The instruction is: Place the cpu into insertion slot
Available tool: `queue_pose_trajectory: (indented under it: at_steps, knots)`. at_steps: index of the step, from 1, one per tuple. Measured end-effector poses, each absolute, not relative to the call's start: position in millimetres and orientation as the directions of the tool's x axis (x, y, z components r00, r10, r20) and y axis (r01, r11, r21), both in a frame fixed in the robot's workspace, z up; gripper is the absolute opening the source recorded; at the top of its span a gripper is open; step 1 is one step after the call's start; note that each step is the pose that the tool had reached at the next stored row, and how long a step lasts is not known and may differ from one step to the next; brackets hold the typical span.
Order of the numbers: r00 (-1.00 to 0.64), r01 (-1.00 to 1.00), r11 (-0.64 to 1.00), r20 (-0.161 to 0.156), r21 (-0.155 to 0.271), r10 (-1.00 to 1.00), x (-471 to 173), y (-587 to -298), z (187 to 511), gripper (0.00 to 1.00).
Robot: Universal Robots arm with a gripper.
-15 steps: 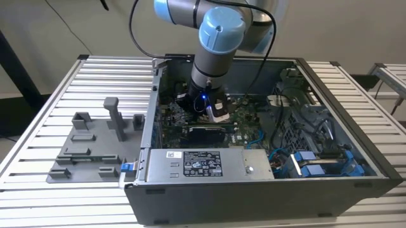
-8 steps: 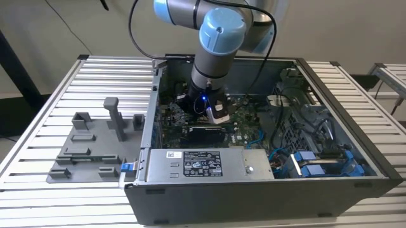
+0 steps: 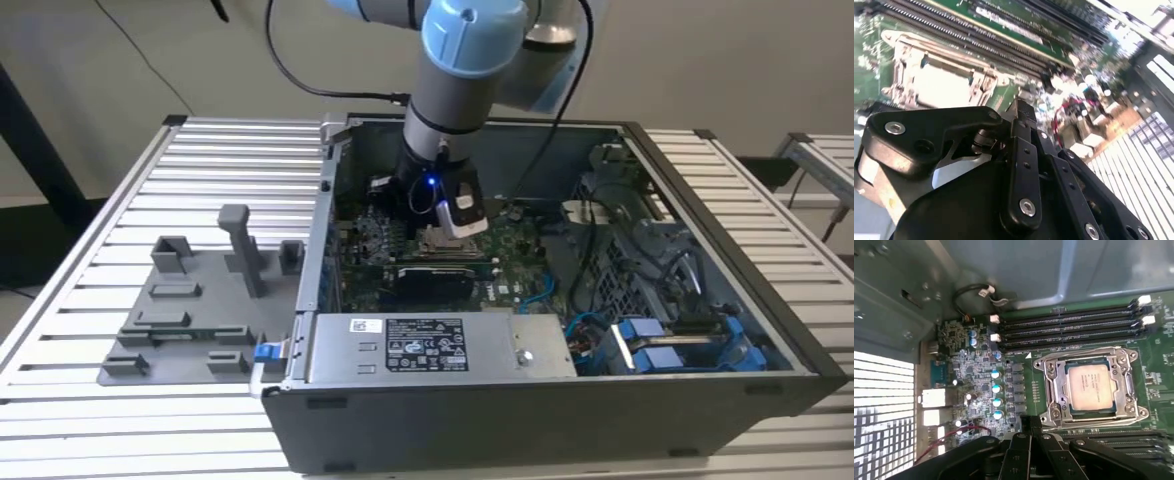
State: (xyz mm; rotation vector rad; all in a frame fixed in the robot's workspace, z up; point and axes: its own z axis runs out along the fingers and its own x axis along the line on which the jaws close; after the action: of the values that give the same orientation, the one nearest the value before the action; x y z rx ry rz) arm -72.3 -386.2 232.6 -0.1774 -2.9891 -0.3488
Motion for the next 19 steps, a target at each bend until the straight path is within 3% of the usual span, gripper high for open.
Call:
queue_pose_trajectory:
  at_steps: [8, 19]
  knots:
    - [-0.985, 0.131, 0.967, 0.139, 0.220, 0.102, -72, -387, 268, 0.11]
    - [-0.985, 0.131, 0.967, 0.139, 0.220, 0.102, -72, -387, 275, 0.11]
